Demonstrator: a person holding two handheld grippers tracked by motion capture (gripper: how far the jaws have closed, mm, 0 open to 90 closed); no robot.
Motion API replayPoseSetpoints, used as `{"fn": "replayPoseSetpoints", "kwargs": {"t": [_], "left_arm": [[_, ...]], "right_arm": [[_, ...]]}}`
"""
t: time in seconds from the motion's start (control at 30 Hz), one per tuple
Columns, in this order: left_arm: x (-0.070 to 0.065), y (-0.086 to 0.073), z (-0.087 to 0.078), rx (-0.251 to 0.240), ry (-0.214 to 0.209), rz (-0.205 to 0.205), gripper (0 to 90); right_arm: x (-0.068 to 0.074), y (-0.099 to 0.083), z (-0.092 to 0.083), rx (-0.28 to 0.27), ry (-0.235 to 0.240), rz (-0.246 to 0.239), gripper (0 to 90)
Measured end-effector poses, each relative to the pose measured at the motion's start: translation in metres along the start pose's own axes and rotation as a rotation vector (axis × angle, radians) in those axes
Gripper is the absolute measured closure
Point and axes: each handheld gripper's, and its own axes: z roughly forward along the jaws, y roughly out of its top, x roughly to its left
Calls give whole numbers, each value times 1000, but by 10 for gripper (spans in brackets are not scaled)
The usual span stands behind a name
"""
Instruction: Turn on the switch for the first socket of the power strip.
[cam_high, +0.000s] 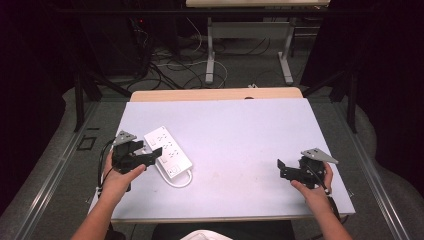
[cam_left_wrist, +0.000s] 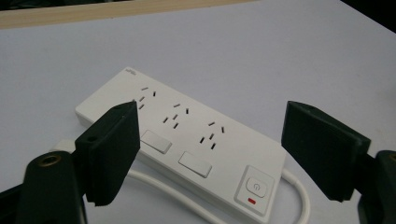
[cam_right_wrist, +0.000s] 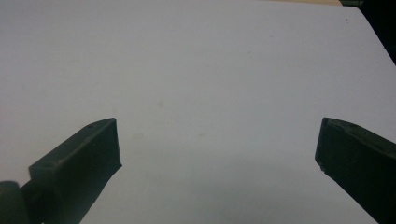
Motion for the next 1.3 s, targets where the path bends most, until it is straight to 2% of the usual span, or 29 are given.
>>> {"fn": "replayPoseSetpoints", "kwargs": {"t": [0.13, 0.2, 0.23, 0.33, 0.4, 0.43, 0.57, 0.67, 0.73, 0.77, 0.87, 0.97, 1.0, 1.17, 1.3], "left_arm": [[0, 5, 0, 25, 16, 4, 288], [1, 8, 0, 32, 20, -4, 302], [0, 8, 2, 24, 21, -13, 305], [1, 12, 3, 27, 24, -4, 307], [2, 14, 3, 31, 16, -3, 332], [1, 15, 4, 33, 9, -25, 339], [1, 21, 4, 35, 2, -34, 369], [1, 26, 3, 29, -2, -27, 377], [2, 30, 2, 28, -6, -19, 380], [1, 31, 2, 21, -7, -34, 383], [1, 35, 3, 23, -9, -39, 397], [2, 39, 4, 31, -10, -31, 415], [2, 41, 6, 27, -3, -47, 422], [4, 44, 8, 45, 6, -68, 469], [9, 46, 11, 57, 10, -116, 506]], "right_arm": [[0, -1, -1, 11, -1, 3, 0], [0, -1, 1, -2, -3, 5, 0], [-1, -1, 0, 12, -1, -4, 0], [-1, -1, 1, 2, -3, 7, 0], [-1, -1, 2, 10, 0, 7, 0], [-1, -1, 2, 7, 4, 4, 0], [-1, -2, 2, 24, 6, 5, 0], [0, -2, 3, 31, 8, 7, 0], [1, -3, 5, 10, 5, 2, 0], [1, -3, 5, 13, 9, -3, 0], [1, -2, 4, 25, 12, -6, 0], [2, -3, 5, 23, 20, -4, 0], [2, -3, 5, 23, 20, -4, 0], [2, -3, 6, 21, 22, -11, 0], [2, -3, 6, 27, 20, -9, 0]]}}
